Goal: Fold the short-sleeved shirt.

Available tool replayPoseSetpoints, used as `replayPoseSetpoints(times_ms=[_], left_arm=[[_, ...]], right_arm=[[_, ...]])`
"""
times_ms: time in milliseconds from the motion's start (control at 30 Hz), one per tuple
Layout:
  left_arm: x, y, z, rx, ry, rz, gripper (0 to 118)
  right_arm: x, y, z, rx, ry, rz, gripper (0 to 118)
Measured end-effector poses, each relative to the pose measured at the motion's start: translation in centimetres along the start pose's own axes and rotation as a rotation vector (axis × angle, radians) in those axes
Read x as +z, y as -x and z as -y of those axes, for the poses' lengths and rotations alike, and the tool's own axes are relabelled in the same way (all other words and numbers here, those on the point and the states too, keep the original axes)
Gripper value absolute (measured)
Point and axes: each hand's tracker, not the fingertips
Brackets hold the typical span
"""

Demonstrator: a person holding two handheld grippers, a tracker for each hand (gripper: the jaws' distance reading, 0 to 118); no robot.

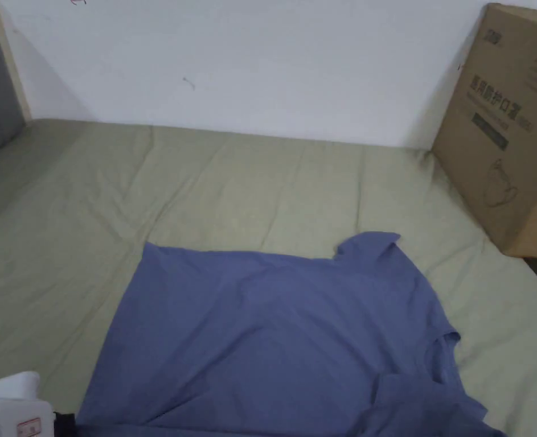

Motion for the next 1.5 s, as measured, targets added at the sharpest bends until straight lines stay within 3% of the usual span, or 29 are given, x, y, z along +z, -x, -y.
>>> replayPoseSetpoints(times_ms=[33,67,100,133,167,200,233,267,433,567,600,633,667,700,733,767,933,1067,1100,1167,1200,1233,1300,1500], left_arm=[[-0.5,0.2,-0.3,-0.007,0.001,-0.003,6],[-0.5,0.1,-0.5,-0.026,0.001,-0.001,22],[-0.4,0.0,-0.6,-0.047,-0.008,-0.003,60],[-0.2,-0.2,-0.8,-0.078,-0.014,-0.027,118],[-0.2,-0.4,-0.7,-0.094,-0.011,-0.054,115],[0.1,-0.3,-0.7,-0.106,0.04,-0.048,108],[0.9,0.1,-1.3,-0.108,-0.033,0.025,109],[1.2,0.4,-1.6,-0.088,-0.032,0.053,110],[6.0,0.5,-3.1,-0.061,-0.067,0.049,110],[6.5,0.8,-4.0,-0.106,0.016,0.003,113],[6.6,0.7,-4.0,-0.107,0.071,-0.005,103],[6.8,0.7,-3.8,-0.096,0.081,-0.007,57],[6.6,0.7,-3.5,-0.08,0.096,-0.025,5],[6.5,0.8,-2.9,-0.077,0.115,-0.079,0],[6.4,0.4,-2.5,-0.075,0.144,-0.081,0],[6.2,0.1,-2.1,-0.09,0.186,-0.072,0],[3.8,0.9,-2.8,-0.067,0.36,-0.063,0],[3.1,0.5,-2.9,-0.073,0.377,-0.1,0],[3.1,0.1,-2.6,-0.067,0.378,-0.098,11],[3.0,0.4,-3.0,-0.019,0.357,-0.056,103],[2.7,0.6,-3.1,0.008,0.353,-0.044,118],[2.4,0.3,-2.6,0.033,0.365,-0.029,108],[2.9,0.2,-3.4,0.056,0.319,0.057,111],[-0.9,-1.1,-2.6,0.07,0.352,0.035,112]], right_arm=[[-0.2,0.1,-0.3,0.011,0.007,-0.003,3],[-0.3,0.2,-0.6,0.028,0.014,-0.012,11],[-0.3,0.3,-1.0,0.048,0.021,-0.018,33],[-0.2,0.4,-1.5,0.067,0.03,-0.017,84],[-0.1,0.3,-1.9,0.081,0.033,-0.02,114],[0.2,0.3,-2.3,0.099,0.052,-0.017,117],[0.4,0.1,-2.8,0.119,0.076,-0.038,118],[0.9,0.1,-3.4,0.128,0.048,-0.093,118],[2.6,-0.5,-4.9,0.21,0.103,-0.05,118],[2.6,-0.4,-4.9,0.239,0.207,-0.085,118],[2.6,-0.2,-4.8,0.245,0.228,-0.08,117],[2.6,0.0,-4.7,0.254,0.244,-0.075,113],[2.7,0.1,-4.5,0.264,0.248,-0.071,102],[2.9,0.3,-4.3,0.272,0.235,-0.069,73],[3.0,0.6,-4.1,0.28,0.221,-0.059,17],[2.8,0.7,-3.9,0.274,0.208,-0.043,1],[3.3,0.0,-3.9,0.202,0.245,-0.075,1],[4.9,0.9,-3.1,0.239,0.223,-0.023,1],[5.1,1.0,-2.9,0.247,0.218,-0.012,1],[5.3,0.4,-3.2,0.227,0.222,-0.017,1],[5.5,0.3,-3.2,0.208,0.223,-0.022,1],[5.6,0.3,-3.1,0.193,0.225,-0.024,1],[5.4,-0.3,-3.5,0.181,0.228,-0.02,1],[5.6,-0.7,-3.8,0.169,0.217,-0.004,1]])
